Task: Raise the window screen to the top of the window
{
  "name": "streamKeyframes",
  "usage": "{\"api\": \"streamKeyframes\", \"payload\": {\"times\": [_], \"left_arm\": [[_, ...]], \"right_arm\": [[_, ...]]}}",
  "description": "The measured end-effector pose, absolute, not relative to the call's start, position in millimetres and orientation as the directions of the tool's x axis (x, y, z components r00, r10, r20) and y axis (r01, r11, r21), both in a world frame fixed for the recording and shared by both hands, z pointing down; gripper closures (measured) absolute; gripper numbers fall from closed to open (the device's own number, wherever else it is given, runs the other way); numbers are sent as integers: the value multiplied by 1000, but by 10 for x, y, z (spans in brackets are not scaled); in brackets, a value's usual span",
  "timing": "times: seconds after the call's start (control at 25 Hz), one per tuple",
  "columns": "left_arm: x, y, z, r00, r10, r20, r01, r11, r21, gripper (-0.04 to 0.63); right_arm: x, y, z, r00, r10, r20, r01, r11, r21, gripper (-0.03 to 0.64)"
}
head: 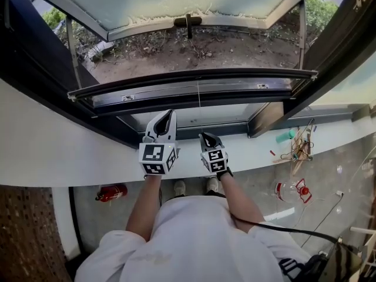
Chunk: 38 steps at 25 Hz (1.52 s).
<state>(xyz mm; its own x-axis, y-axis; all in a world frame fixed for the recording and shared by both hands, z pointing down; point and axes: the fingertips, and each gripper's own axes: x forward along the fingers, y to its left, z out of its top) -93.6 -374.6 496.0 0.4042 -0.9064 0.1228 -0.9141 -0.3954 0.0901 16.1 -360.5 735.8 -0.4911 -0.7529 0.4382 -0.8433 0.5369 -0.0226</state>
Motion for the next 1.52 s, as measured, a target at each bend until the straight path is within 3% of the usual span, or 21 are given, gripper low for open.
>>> {"api": "streamKeyframes", "payload": {"times": [1.52], "left_arm": [[-814,-3652,5016,423,-897,132,-906,-415,82,589]], "right_arm": [[127,-3654,6744,-514,-802,304,-842,540,2,614]]}}
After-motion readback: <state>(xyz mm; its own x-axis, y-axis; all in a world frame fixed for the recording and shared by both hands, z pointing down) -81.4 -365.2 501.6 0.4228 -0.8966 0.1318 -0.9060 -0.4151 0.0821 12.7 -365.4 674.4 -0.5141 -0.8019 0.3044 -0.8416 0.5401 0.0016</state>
